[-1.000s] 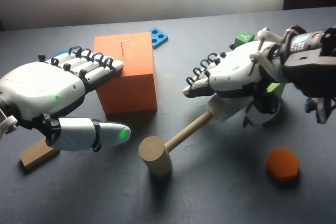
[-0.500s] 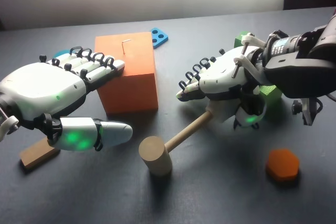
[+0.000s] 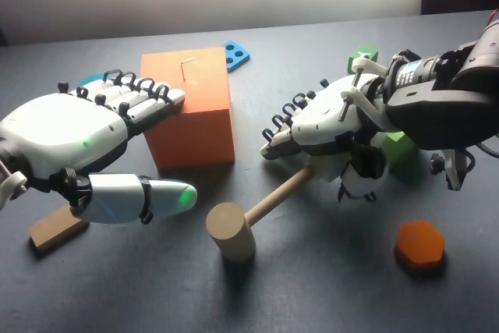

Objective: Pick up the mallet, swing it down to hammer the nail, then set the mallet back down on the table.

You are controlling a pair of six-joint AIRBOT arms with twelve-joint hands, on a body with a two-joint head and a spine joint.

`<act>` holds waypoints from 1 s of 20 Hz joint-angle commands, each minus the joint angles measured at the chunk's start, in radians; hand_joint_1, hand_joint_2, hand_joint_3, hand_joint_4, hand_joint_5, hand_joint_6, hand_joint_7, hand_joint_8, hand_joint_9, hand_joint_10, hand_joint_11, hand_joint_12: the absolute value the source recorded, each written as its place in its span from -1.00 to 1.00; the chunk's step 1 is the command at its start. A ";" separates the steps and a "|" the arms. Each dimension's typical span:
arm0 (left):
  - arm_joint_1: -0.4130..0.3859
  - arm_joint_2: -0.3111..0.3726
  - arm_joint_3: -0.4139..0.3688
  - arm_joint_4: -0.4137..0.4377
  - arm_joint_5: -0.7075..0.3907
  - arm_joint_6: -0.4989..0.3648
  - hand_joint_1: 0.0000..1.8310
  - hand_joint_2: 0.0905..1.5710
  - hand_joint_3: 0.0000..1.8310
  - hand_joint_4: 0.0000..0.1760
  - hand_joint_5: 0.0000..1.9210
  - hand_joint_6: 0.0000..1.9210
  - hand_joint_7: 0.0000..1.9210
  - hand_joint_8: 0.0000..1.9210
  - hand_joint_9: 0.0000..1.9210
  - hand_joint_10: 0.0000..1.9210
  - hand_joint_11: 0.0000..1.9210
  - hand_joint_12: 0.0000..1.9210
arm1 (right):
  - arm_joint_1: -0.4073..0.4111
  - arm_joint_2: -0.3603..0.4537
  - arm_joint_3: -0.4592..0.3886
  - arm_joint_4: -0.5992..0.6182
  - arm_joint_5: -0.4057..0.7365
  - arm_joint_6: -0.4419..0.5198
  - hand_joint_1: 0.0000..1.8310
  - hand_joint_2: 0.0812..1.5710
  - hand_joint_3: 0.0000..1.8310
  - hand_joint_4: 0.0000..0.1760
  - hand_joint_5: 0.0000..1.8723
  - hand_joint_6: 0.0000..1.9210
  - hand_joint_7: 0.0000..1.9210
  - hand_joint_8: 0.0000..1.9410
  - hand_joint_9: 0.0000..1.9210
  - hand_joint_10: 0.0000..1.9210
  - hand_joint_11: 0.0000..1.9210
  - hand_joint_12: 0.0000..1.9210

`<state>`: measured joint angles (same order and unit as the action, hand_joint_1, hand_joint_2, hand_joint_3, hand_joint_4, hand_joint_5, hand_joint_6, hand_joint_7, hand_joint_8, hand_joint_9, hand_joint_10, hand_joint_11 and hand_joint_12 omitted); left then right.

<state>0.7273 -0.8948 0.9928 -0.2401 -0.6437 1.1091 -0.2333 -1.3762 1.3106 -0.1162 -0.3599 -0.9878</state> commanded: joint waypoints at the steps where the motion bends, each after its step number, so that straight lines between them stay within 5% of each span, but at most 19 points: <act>1: -0.006 0.009 0.001 0.008 -0.086 -0.004 -1.00 0.38 -1.00 -1.00 -0.94 -1.00 -0.95 -1.00 -0.96 -1.00 -1.00 -0.84 | 0.005 0.006 0.000 -0.003 0.073 -0.008 0.28 0.18 -1.00 -1.00 -0.84 -0.99 -0.89 -1.00 -0.92 -0.99 -1.00 -0.38; 11: -0.007 0.014 -0.001 0.008 -0.079 -0.004 -1.00 0.38 -1.00 -1.00 -0.95 -1.00 -0.95 -1.00 -0.95 -1.00 -1.00 -0.83 | 0.003 0.012 0.000 -0.003 0.079 -0.021 0.33 0.20 -1.00 -1.00 -0.83 -0.99 -0.88 -0.99 -0.88 -0.98 -1.00 -0.34; 13: -0.009 0.015 0.000 0.008 -0.079 -0.004 -1.00 0.38 -1.00 -1.00 -0.94 -1.00 -0.94 -1.00 -0.94 -1.00 -1.00 -0.79 | 0.003 0.015 0.000 -0.003 0.076 -0.018 0.41 0.17 -1.00 -1.00 -0.60 -0.94 -0.51 -0.89 -0.49 -0.81 -0.92 0.25; 14: -0.009 0.016 0.000 0.008 -0.079 -0.004 -1.00 0.39 -1.00 -1.00 -0.93 -0.99 -0.93 -0.99 -0.94 -0.99 -1.00 -0.77 | 0.003 0.017 0.000 -0.003 0.076 -0.018 0.34 0.21 -1.00 -1.00 -0.39 -0.65 -0.56 0.06 -0.52 0.24 -0.66 0.65; 15: -0.009 0.016 0.000 0.008 -0.079 -0.004 -1.00 0.39 -1.00 -1.00 -0.93 -0.99 -0.93 -0.99 -0.94 -0.99 -1.00 -0.77 | 0.003 0.019 0.000 -0.003 0.076 -0.018 0.34 0.21 -1.00 -1.00 -0.39 -0.65 -0.56 0.06 -0.52 0.24 -0.66 0.65; 16: -0.009 0.016 0.000 0.008 -0.079 -0.004 -1.00 0.38 -1.00 -1.00 -0.93 -1.00 -0.94 -1.00 -0.94 -1.00 -1.00 -0.80 | 0.003 0.021 0.000 -0.003 0.076 -0.019 0.31 0.23 -1.00 -1.00 -0.51 -0.02 -0.64 0.51 -0.60 0.66 -0.59 0.90; 17: -0.009 0.016 0.000 0.008 -0.079 -0.004 -1.00 0.38 -1.00 -1.00 -0.94 -1.00 -0.94 -1.00 -0.95 -1.00 -1.00 -0.81 | 0.004 0.023 0.000 -0.003 0.076 -0.019 0.28 0.26 -1.00 -1.00 -0.58 0.33 -0.66 0.71 -0.66 0.87 -0.58 0.98; 19: -0.009 0.017 0.000 0.008 -0.079 -0.004 -1.00 0.38 -1.00 -1.00 -0.93 -1.00 -0.93 -1.00 -0.94 -1.00 -1.00 -0.78 | 0.006 0.025 0.000 -0.003 0.076 -0.019 0.26 0.30 -1.00 -1.00 -0.63 0.93 -0.54 0.92 -0.46 0.94 -0.41 1.00; 20: -0.009 0.017 0.000 0.008 -0.079 -0.004 -1.00 0.38 -1.00 -1.00 -0.93 -1.00 -0.94 -1.00 -0.94 -1.00 -1.00 -0.80 | 0.007 0.026 0.000 -0.003 0.074 -0.019 0.28 0.28 -1.00 -1.00 -0.52 0.99 -0.36 0.98 -0.24 0.99 -0.18 1.00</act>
<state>0.7261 -0.8886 0.9920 -0.2371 -0.6384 1.1084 -0.2333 -1.3582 1.3106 -0.1127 -0.3565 -1.0042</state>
